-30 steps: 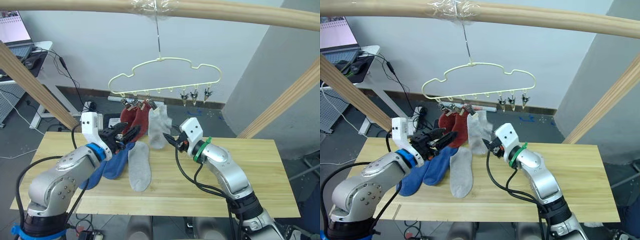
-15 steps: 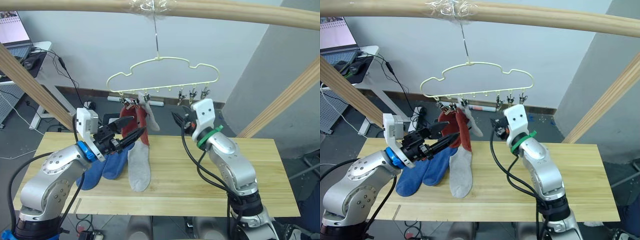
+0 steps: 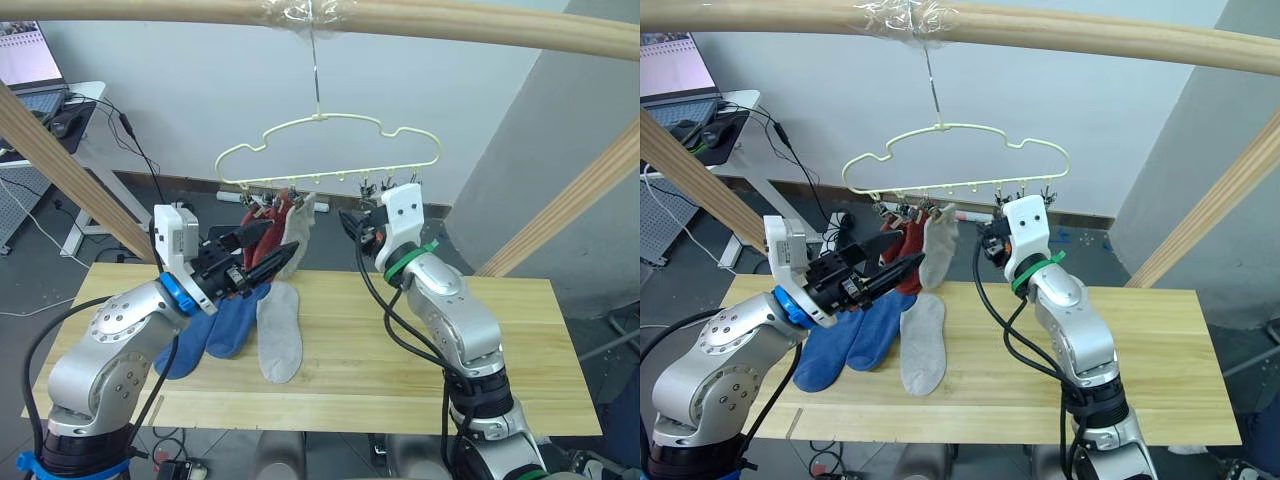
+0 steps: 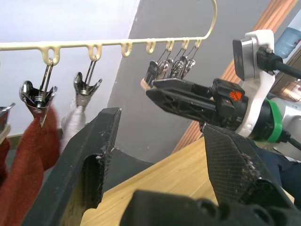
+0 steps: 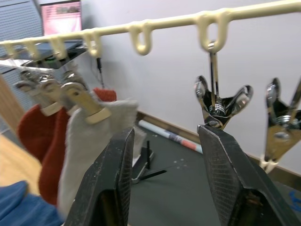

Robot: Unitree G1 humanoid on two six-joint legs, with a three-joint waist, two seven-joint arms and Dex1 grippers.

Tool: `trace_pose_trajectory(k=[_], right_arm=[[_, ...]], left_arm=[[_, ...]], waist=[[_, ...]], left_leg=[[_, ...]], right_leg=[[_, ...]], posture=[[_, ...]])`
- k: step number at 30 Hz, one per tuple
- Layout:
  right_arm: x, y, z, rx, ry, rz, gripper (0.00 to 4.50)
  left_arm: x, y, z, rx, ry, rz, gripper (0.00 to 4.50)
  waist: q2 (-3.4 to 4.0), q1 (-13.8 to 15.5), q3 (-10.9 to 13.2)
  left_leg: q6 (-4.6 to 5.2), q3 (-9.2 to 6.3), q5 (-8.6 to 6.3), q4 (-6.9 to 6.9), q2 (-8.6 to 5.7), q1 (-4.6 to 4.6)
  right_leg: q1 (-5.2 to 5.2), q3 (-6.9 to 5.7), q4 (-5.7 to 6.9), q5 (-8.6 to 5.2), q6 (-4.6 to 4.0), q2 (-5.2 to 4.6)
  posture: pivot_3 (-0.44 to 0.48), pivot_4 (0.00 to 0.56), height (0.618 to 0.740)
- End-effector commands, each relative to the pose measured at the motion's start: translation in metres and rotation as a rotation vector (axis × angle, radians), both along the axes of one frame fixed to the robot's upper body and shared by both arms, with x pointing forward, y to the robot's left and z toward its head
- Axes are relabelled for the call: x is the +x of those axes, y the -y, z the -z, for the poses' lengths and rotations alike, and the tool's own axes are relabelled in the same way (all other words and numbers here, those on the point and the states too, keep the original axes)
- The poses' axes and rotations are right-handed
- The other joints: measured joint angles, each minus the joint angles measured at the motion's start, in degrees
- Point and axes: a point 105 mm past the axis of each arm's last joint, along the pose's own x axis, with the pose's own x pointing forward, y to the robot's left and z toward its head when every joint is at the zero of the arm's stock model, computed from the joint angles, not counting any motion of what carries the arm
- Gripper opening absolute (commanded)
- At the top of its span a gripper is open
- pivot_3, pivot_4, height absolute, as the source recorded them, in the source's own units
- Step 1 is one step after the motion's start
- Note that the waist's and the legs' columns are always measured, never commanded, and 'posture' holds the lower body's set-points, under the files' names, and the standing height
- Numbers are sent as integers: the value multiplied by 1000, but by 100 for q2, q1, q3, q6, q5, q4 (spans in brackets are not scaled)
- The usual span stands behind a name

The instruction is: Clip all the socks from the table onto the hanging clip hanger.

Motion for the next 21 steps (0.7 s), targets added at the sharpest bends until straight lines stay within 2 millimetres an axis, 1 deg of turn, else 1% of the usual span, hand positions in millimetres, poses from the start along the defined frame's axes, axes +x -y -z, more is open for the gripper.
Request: trace_pose_trajectory(k=[1, 4, 7, 13, 21], right_arm=[[-6, 4, -4, 2, 22, 5, 2193], [-1, 10, -4, 5, 17, 43, 2193], [2, 11, -7, 23, 15, 55, 2193], [6, 11, -20, 35, 54, 79, 2193], [3, -1, -31, 50, 91, 55, 2193]], left_arm=[[-4, 6, -13, 1, 70, 8, 3163], [-4, 11, -18, -18, 80, 14, 3163], [-6, 16, -18, -16, 77, 43, 3163], [-11, 20, -20, -18, 68, 80, 3163], [-13, 21, -13, -13, 51, 77, 3163]], waist=[[0, 2, 0], [1, 2, 1], [1, -8, 1], [3, -33, 2], [4, -39, 3]], left_leg=[[0, 0, 0, 0, 0, 0], [0, 0, 0, 2, 0, 0], [0, 0, 0, 3, 0, 1], [0, 0, 0, 1, 0, 1], [0, 0, 0, 0, 0, 1]], right_leg=[[0, 0, 0, 0, 0, 0], [0, 0, 0, -1, 1, 0], [1, 0, 1, -1, 2, 1], [0, 0, 1, -1, 2, 1], [0, 0, 0, -1, 2, 1]], posture=[[144, 254, 740], [144, 254, 740], [136, 255, 740], [135, 255, 740], [135, 256, 740]])
